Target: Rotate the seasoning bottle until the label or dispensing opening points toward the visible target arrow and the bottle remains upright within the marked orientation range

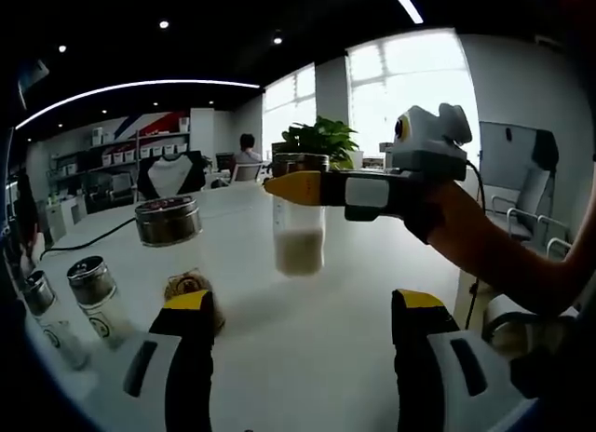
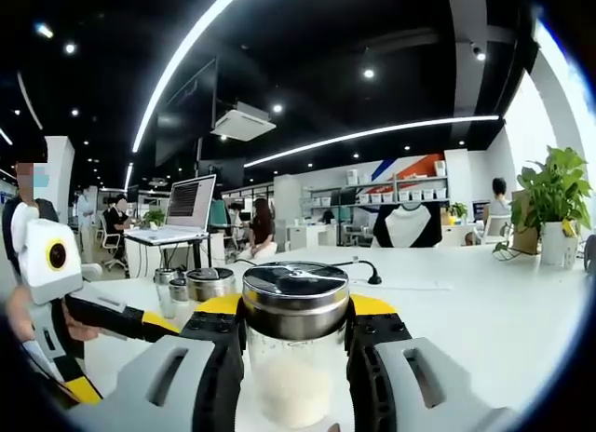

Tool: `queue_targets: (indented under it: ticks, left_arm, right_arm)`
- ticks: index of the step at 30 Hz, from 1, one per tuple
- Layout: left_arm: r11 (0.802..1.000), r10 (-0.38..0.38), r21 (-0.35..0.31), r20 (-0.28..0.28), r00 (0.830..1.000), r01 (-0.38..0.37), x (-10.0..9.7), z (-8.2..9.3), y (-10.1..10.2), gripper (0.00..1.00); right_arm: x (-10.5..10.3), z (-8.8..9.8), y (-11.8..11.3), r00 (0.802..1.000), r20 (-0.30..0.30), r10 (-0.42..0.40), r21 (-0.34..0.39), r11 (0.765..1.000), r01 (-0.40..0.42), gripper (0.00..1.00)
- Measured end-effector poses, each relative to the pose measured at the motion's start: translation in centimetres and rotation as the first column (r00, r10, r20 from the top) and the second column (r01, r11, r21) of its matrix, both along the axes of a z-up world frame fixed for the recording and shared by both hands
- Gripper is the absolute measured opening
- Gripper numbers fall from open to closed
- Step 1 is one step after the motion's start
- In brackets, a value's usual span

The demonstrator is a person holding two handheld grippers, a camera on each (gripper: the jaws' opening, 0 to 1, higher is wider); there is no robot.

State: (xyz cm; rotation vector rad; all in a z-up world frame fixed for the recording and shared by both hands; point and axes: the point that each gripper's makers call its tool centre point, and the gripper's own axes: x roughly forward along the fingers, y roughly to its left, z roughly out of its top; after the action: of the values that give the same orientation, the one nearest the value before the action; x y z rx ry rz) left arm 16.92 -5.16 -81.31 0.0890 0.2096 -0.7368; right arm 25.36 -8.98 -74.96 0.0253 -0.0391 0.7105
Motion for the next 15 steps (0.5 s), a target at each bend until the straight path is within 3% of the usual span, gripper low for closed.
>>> queue_targets:
  ticks: [15]
  left_arm:
    - [1.0,0.005,0.0,-0.007,1.0,-0.005,0.1,-0.1,0.0,0.82]
  right_arm:
    - [-1.0,-1.5,-0.2,1.0,-0.02,-0.007,-0.019,1.0,0.007,0.39]
